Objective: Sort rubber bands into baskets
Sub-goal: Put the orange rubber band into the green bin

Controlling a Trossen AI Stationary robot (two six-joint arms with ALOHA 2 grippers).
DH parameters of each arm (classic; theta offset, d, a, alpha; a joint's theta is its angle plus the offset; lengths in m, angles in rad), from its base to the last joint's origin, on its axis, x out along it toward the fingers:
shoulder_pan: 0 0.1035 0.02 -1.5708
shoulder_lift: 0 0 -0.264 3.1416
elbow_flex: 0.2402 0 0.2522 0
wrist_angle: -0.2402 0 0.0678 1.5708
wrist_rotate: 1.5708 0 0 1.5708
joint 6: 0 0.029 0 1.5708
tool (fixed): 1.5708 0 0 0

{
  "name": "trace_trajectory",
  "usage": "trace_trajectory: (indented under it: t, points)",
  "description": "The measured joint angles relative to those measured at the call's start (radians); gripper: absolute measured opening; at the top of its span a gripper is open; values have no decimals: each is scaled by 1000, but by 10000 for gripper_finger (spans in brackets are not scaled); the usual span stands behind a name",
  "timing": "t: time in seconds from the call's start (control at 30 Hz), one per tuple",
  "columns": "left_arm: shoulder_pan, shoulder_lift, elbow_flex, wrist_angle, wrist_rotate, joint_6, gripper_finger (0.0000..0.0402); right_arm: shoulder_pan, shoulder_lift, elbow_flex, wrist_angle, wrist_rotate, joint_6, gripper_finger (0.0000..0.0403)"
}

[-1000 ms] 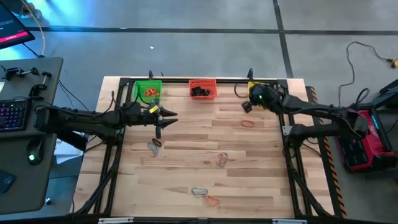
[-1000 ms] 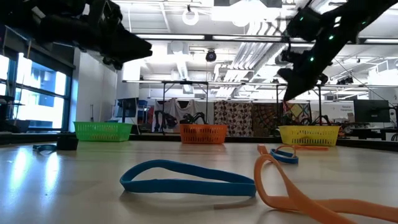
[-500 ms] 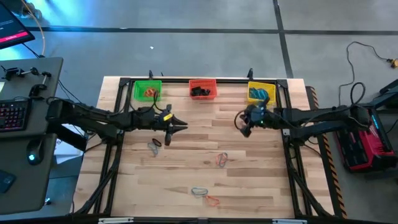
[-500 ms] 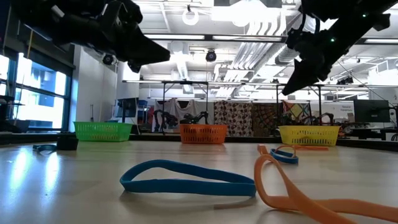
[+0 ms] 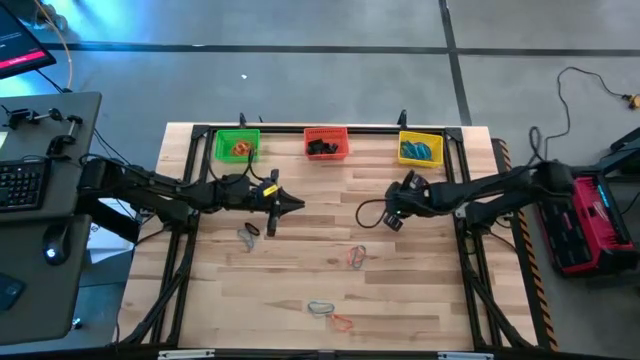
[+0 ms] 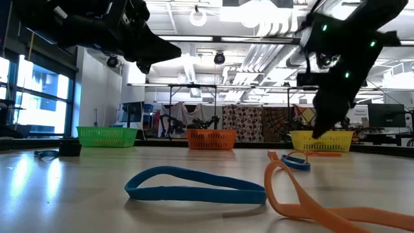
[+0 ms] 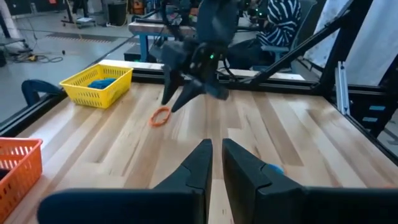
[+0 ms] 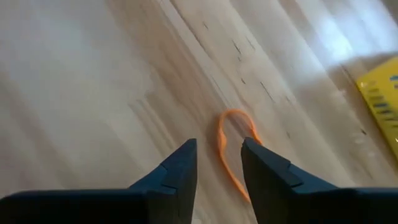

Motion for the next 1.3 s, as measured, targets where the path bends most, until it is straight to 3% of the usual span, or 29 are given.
trace_trajectory:
  t: [0.4,0.63,1.0,1.17,1.3]
  points:
    - [-12,0,0,-2,4,2,26,-58,208,5,71,2,0,110]
    - [-12,0,-1,-32,27,1,26,-64,169,10,129,-21,-14,11]
    - [-44,0,-1,-50,-1,96,26,10,108,13,527,-186,-133,7]
    - [-61,0,-1,-52,-27,98,26,4,108,13,344,-78,-1,15]
    - [-61,0,-1,-52,-52,100,26,-46,108,13,179,-55,88,50]
